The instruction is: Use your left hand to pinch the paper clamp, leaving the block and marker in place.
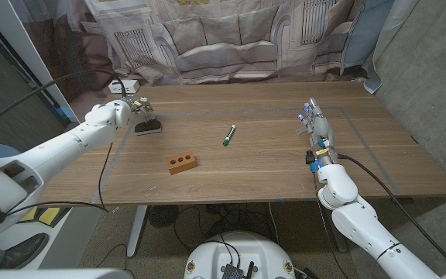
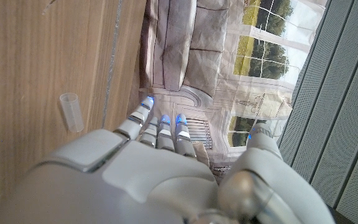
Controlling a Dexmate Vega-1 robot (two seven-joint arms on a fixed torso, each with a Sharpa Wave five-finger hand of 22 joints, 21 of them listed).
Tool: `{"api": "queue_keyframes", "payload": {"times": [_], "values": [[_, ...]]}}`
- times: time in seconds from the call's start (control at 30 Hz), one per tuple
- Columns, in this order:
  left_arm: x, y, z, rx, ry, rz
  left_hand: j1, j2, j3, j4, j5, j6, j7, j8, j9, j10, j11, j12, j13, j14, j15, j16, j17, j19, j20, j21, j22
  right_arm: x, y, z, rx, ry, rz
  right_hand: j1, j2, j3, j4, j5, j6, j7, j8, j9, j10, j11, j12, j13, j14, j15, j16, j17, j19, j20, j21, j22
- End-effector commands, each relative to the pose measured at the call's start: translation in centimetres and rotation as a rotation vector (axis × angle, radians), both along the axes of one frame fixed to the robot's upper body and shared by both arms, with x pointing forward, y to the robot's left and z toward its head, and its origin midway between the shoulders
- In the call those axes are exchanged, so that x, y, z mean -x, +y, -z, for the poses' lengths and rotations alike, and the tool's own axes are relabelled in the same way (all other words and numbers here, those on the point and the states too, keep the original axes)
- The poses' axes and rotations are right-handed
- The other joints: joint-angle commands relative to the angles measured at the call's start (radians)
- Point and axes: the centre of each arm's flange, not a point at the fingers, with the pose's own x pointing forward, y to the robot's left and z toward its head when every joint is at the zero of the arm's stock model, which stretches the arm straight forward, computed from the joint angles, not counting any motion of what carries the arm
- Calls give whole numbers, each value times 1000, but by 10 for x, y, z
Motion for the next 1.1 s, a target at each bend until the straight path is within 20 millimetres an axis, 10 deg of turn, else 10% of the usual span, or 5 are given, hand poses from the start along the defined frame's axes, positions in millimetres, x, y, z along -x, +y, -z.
{"api": "queue_keyframes", "payload": {"times": [0.03, 1.1], "values": [[4, -2, -1, -15, -9, -9, 7, 16, 7, -4, -7, 13, 0, 1, 2, 8, 0, 4, 2, 12, -51, 4, 1, 8, -1, 8, 3, 0, -2, 1, -4, 0, -3, 7, 2, -1, -2, 0, 0, -3, -3, 4, 4, 4, 1, 5, 3, 8, 1, 5, -5, 4, 0, 2], [44, -18, -33, -75, 1, -24, -3, 13, 7, 0, -20, 32, 8, -5, 3, 18, 1, -3, 3, 24, -54, 0, 1, 14, 1, 6, 3, 3, -8, 6, -16, -14, -20, 8, 3, -2, -3, 0, 1, -3, -3, 4, 3, 4, 0, 5, 3, 8, 0, 5, -6, 3, 0, 2]]}}
